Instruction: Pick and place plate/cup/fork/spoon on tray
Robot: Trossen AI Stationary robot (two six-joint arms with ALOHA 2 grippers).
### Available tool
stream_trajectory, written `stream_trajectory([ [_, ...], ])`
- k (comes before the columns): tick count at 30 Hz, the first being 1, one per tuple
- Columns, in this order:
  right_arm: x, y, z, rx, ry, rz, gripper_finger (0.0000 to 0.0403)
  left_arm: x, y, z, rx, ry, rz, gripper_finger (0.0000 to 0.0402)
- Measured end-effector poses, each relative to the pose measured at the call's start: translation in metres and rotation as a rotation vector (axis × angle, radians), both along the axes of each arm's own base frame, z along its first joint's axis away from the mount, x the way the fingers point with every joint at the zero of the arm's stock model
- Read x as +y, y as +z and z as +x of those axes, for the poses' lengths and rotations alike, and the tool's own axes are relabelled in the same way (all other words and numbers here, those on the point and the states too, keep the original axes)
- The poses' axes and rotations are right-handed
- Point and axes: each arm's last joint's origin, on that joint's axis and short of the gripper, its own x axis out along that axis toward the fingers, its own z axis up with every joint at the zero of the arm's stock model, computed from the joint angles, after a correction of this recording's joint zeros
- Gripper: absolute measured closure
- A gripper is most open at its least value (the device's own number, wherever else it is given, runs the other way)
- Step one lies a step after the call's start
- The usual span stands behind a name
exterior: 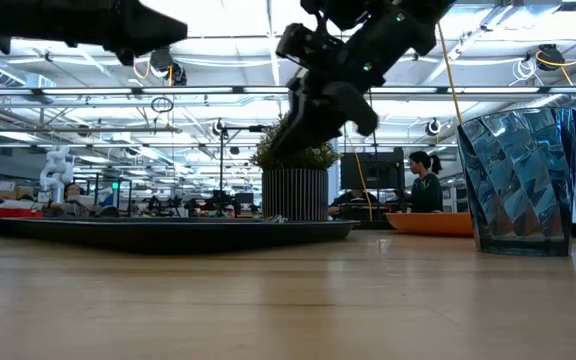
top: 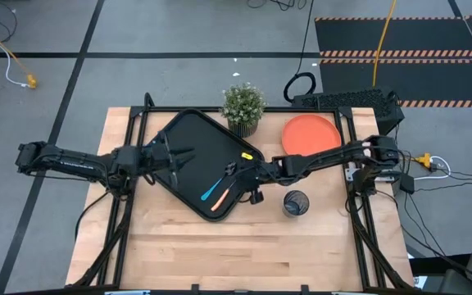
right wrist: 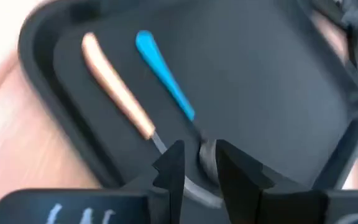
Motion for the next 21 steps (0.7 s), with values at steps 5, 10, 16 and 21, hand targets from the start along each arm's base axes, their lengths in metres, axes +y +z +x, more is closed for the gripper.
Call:
stream_trajectory([
  [5, 0.002, -0.002, 0.006, 0.015, -0.004, -0.021, 0.0319, 0.006, 0.003, -0.001, -0.023, 0.033, 0.043, 0.0305],
  [10, 0.003, 0.02, 0.02, 0.043, -0.009, -0.06, 0.0319, 0.009, -0.001, 0.0, 0.025, 0.042, 0.034, 0.0305],
  [16, -0.001, 0.044, 0.039, 0.191, -0.01, -0.03, 0.0319, 0.008, -0.004, 0.001, 0.034, -0.067, -0.008, 0.0305],
  [21, -0.004, 0.048, 0.055, 0.278, 0.007, 0.111, 0.0319, 0.007, -0.005, 0.001, 0.041, -0.107, -0.033, 0.0305],
])
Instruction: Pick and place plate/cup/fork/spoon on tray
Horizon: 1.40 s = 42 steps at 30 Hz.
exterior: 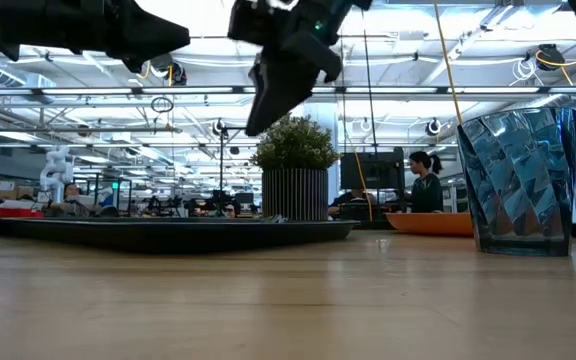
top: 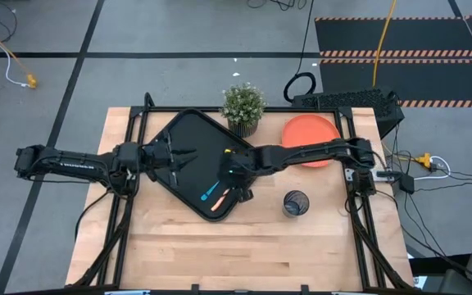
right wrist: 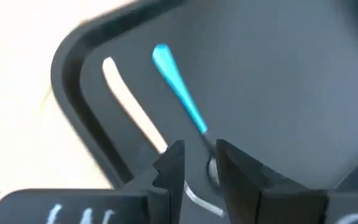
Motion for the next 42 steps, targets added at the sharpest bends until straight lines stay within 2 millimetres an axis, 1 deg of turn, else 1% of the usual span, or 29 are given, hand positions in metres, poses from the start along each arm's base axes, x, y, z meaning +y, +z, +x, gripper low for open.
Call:
stream_trajectory([
  [2, 0.001, -0.005, 0.005, 0.05, 0.016, 0.009, 0.0319, 0.0, 0.0, 0.0, 0.001, -0.001, -0.003, 0.0305],
  [6, 0.002, -0.023, 0.015, 0.154, 0.039, 0.005, 0.0319, 0.001, 0.0, 0.0, 0.004, 0.004, -0.004, 0.0305],
  [10, 0.001, -0.04, 0.019, 0.234, 0.061, -0.007, 0.0319, 0.003, -0.002, 0.0, 0.021, 0.016, 0.01, 0.0305],
  [11, 0.0, -0.042, 0.019, 0.24, 0.062, -0.008, 0.0319, 0.004, -0.002, 0.0, 0.027, 0.022, 0.01, 0.0305],
  [14, -0.002, -0.041, 0.02, 0.225, 0.056, -0.008, 0.0319, 0.005, -0.006, 0.0, 0.073, 0.034, 0.028, 0.0305],
  [17, -0.003, -0.039, 0.023, 0.19, 0.053, -0.009, 0.0319, 0.008, -0.007, -0.001, 0.077, 0.053, 0.032, 0.0305],
  [21, -0.003, -0.041, 0.022, 0.201, 0.053, -0.01, 0.0319, 0.01, -0.007, -0.001, 0.079, 0.066, 0.043, 0.0305],
  [27, -0.003, -0.058, 0.016, 0.252, 0.037, -0.007, 0.0319, 0.01, -0.006, -0.001, 0.079, 0.067, 0.07, 0.0305],
  [31, -0.005, -0.07, 0.016, 0.213, -0.003, -0.052, 0.0319, 0.009, -0.005, -0.001, 0.072, 0.056, 0.074, 0.0305],
  [35, -0.005, -0.081, 0.016, 0.188, -0.008, -0.081, 0.0319, 0.009, -0.005, -0.001, 0.069, 0.032, 0.078, 0.0305],
  [38, -0.004, -0.085, 0.014, 0.193, -0.005, -0.074, 0.0319, 0.009, -0.005, -0.001, 0.071, 0.032, 0.089, 0.0305],
  [42, -0.004, -0.084, 0.015, 0.184, -0.007, -0.074, 0.0319, 0.009, -0.005, -0.001, 0.072, 0.032, 0.094, 0.0305],
])
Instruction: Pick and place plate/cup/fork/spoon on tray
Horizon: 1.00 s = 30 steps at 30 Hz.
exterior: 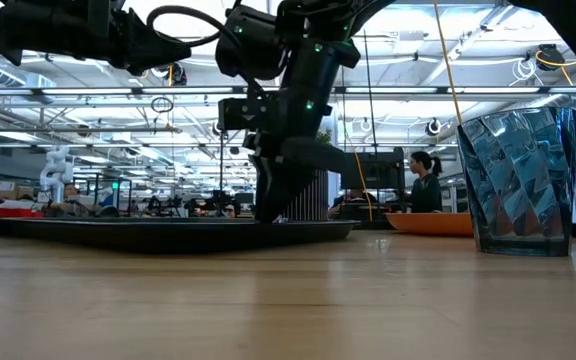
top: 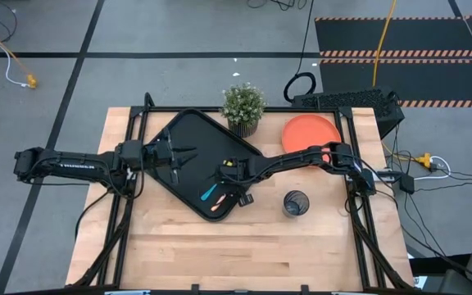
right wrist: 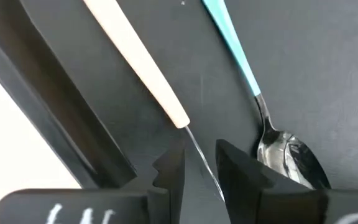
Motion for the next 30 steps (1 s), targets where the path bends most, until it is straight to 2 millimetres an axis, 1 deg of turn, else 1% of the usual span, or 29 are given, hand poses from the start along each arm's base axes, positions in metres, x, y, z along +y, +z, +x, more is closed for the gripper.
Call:
stream_trajectory([
  [15, 0.0, -0.001, -0.002, 0.022, -0.024, 0.009, 0.0319, 0.0, -0.001, 0.0, 0.005, -0.001, -0.02, 0.0305],
  [18, 0.0, -0.004, -0.002, 0.005, -0.032, 0.012, 0.0322, 0.0, -0.001, 0.0, 0.005, -0.001, -0.02, 0.0305],
  [22, 0.0, -0.01, -0.005, 0.011, -0.053, 0.011, 0.0341, 0.0, -0.001, 0.0, 0.006, -0.001, -0.017, 0.0305],
  [26, -0.002, -0.016, -0.008, 0.025, -0.066, -0.032, 0.0365, 0.0, -0.001, 0.0, 0.006, -0.001, -0.013, 0.0305],
  [30, -0.002, -0.017, -0.008, 0.021, -0.074, -0.053, 0.0386, 0.0, -0.001, 0.0, 0.006, -0.001, -0.012, 0.0305],
])
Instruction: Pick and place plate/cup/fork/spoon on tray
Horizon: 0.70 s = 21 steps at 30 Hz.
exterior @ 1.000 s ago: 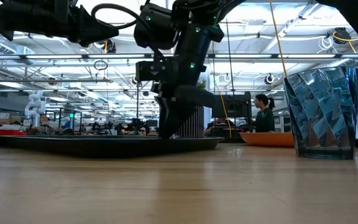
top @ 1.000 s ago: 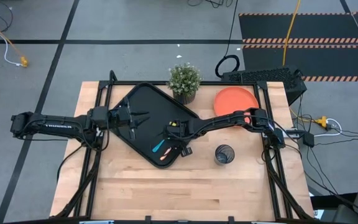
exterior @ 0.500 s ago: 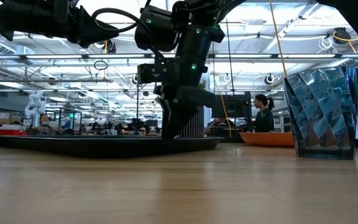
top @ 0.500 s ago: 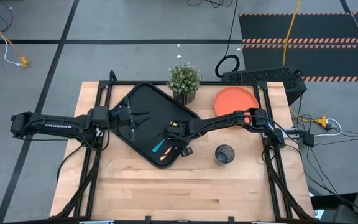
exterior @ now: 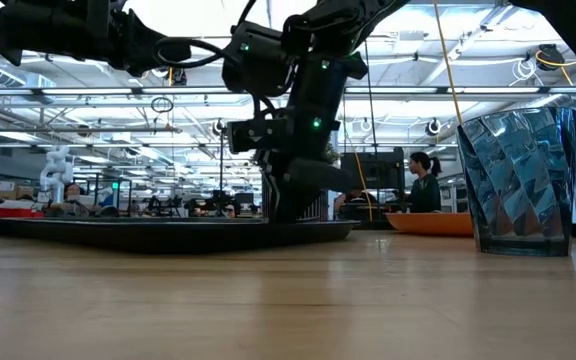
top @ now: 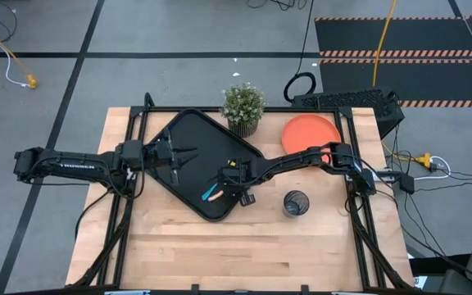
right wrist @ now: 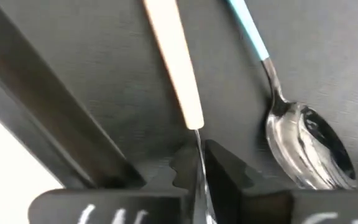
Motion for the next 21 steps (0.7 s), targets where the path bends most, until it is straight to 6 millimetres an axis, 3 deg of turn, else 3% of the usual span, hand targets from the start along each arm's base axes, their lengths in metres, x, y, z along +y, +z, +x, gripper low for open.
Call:
stream_trajectory([
  [16, 0.022, 0.004, 0.001, 0.006, 0.174, -0.213, 0.0402, 0.0, 0.0, 0.0, 0.001, 0.0, 0.005, 0.0305],
  [21, 0.022, 0.002, -0.001, 0.031, 0.192, -0.162, 0.0402, 0.0, 0.0, 0.0, 0.0, 0.0, -0.002, 0.0305],
])
